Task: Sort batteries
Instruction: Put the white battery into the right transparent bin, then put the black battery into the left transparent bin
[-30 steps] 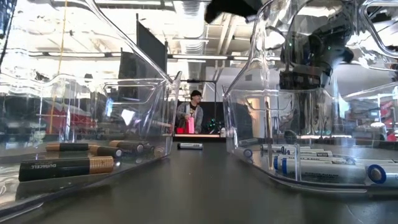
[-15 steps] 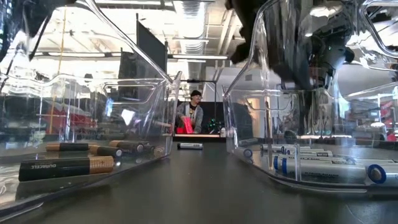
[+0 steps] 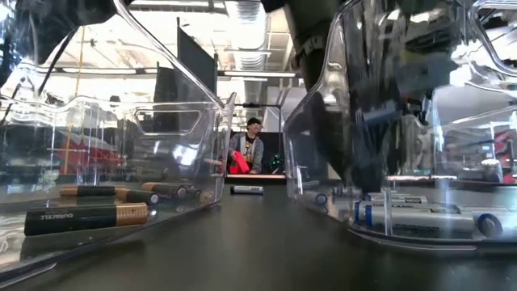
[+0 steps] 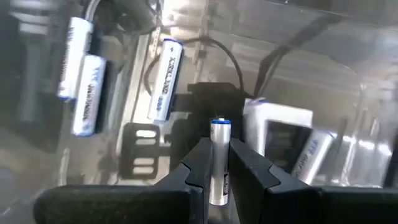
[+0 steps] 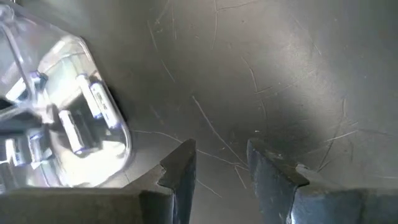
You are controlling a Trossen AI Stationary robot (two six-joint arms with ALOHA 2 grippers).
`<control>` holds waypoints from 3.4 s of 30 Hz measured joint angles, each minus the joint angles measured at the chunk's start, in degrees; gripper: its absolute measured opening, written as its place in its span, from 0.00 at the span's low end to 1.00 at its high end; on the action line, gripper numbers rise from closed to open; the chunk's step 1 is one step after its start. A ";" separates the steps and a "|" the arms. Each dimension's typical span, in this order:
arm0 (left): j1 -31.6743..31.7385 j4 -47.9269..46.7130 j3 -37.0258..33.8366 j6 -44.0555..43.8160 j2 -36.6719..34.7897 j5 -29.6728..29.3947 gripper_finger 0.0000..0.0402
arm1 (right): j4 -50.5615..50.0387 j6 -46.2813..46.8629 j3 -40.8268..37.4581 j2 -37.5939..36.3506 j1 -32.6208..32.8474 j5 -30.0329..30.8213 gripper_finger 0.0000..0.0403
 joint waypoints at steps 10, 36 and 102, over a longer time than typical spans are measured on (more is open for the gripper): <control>0.13 0.75 0.02 0.11 0.40 0.72 0.10 | -0.54 -0.04 0.00 0.02 0.00 -0.02 0.40; 1.93 -0.33 3.26 -2.67 -4.35 5.97 0.24 | -0.23 -0.20 0.00 0.02 0.00 -0.02 0.40; 26.14 41.45 -71.06 37.59 -47.28 13.03 0.42 | 6.27 14.27 0.00 0.02 0.07 -0.04 0.40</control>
